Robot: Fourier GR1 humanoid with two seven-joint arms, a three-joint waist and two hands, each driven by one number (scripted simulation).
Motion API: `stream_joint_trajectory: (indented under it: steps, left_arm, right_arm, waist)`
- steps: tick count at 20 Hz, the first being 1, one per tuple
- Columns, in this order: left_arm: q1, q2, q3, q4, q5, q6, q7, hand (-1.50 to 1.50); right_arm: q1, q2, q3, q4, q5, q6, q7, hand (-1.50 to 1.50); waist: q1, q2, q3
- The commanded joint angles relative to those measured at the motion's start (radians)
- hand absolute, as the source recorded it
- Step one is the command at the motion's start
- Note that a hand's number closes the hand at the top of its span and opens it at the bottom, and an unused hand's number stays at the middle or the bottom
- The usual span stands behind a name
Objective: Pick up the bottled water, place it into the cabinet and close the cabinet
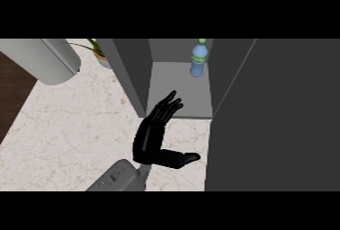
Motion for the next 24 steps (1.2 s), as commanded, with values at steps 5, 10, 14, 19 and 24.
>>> stream_joint_trajectory:
  steps: [5, 10, 14, 19, 24]
  left_arm:
    - [0.37, 0.213, -0.03, -0.31, 0.008, -0.038, -0.086, -1.5]
    - [0.442, 0.338, -0.011, -0.421, 0.003, -0.098, -0.114, -1.5]
    - [0.538, 0.463, 0.04, -0.451, 0.033, -0.198, -0.166, -1.5]
    - [0.631, 0.577, 0.109, -0.491, 0.064, -0.278, -0.217, -1.5]
    - [0.701, 0.672, 0.171, -0.524, 0.099, -0.373, -0.265, -1.5]
  right_arm:
    - [0.003, -0.109, 0.047, -0.125, 0.12, 0.026, 0.067, 1.5]
    - [-0.096, -0.254, 0.036, -0.123, 0.217, 0.12, 0.05, 1.5]
    - [-0.168, -0.311, 0.056, -0.145, 0.243, 0.134, 0.084, 1.5]
    - [-0.242, -0.313, 0.142, -0.195, 0.225, 0.105, 0.174, 1.5]
    - [-0.343, -0.272, 0.248, -0.168, 0.168, 0.077, 0.297, 1.5]
  waist:
    - [0.017, 0.005, -0.001]
    - [0.033, -0.004, -0.003]
    - [0.045, 0.0, -0.007]
    - [0.044, 0.008, -0.009]
    - [0.069, 0.02, -0.009]
